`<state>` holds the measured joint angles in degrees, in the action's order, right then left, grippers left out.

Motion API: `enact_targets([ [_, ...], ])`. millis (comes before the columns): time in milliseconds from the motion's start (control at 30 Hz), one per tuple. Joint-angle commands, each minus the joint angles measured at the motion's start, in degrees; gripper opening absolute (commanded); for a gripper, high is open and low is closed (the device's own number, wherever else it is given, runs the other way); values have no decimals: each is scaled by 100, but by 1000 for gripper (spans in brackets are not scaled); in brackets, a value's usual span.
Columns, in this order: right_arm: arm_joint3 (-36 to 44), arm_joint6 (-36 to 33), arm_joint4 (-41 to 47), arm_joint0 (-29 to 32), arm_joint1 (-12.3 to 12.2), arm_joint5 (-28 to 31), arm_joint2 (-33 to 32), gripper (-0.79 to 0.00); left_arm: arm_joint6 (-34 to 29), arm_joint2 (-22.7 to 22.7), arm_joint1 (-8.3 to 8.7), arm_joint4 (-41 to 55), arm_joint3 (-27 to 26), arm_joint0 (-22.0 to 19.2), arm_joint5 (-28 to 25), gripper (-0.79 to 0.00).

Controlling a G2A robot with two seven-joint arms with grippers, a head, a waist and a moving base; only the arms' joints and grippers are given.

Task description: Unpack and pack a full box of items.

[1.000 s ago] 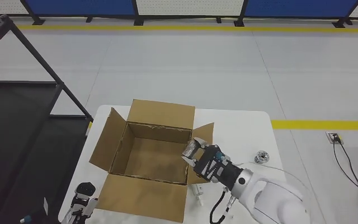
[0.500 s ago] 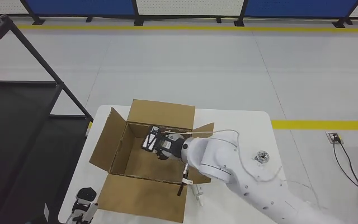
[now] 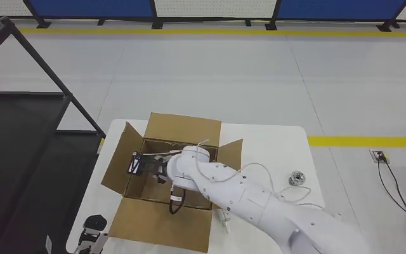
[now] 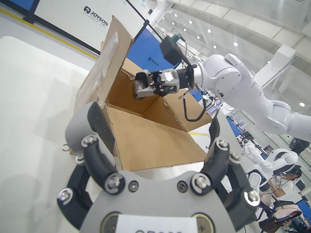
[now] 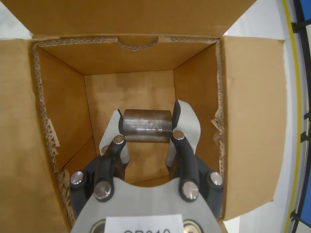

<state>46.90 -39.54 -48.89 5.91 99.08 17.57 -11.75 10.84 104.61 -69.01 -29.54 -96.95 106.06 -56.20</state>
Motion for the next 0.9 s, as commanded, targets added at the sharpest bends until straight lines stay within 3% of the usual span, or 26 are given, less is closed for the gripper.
enact_targets([
  [0,-626,24,119,18,284,189,60,-785,29,13,-5,10,2,9,-24,0],
  [267,-2362,282,108,185,1077,214,172,-785,66,135,-14,78,101,57,-135,0],
  [600,-3264,929,-275,367,1479,-66,164,-785,-21,238,-17,86,102,90,-180,0],
  [867,-3577,1054,-283,405,1601,-8,60,-576,-61,275,-11,102,55,138,-180,0],
])
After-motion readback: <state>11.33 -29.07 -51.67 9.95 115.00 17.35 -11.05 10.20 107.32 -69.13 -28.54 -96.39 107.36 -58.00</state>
